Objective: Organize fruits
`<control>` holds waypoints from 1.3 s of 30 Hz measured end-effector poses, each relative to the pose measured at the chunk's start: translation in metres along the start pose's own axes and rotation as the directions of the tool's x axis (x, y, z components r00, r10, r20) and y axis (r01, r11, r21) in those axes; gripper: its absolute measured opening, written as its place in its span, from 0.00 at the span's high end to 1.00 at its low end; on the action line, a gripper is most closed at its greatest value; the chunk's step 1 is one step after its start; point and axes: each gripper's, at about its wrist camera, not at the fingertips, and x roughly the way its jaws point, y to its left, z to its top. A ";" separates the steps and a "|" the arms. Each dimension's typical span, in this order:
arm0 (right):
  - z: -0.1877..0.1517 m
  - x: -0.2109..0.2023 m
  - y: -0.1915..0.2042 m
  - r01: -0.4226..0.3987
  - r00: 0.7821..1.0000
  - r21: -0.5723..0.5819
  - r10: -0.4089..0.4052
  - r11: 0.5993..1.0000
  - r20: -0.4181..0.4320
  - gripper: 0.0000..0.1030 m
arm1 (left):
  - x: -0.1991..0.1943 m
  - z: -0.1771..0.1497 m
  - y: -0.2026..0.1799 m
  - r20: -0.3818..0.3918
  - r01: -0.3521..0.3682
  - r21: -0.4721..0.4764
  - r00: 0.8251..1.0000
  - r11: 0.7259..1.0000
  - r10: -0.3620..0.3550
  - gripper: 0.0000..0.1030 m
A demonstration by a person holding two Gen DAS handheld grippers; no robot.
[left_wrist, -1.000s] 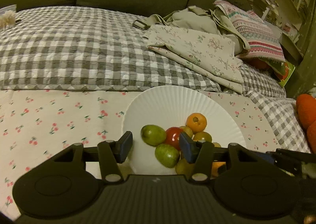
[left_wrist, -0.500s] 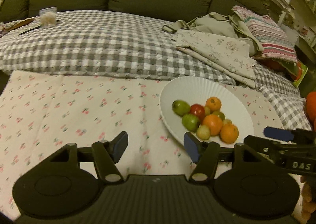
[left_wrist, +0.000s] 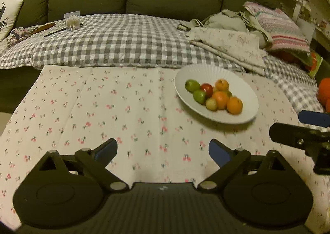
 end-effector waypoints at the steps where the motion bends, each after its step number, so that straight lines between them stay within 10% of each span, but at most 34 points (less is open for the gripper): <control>1: -0.005 -0.003 0.001 0.008 1.000 -0.001 -0.008 1.000 -0.002 0.06 | -0.003 -0.003 -0.003 0.006 -0.005 0.011 1.000 1.000 0.005 0.04; 39: -0.028 -0.013 0.008 0.076 0.997 0.074 -0.075 0.994 -0.014 0.03 | -0.034 -0.007 -0.015 0.099 -0.055 0.074 0.994 0.996 0.048 0.01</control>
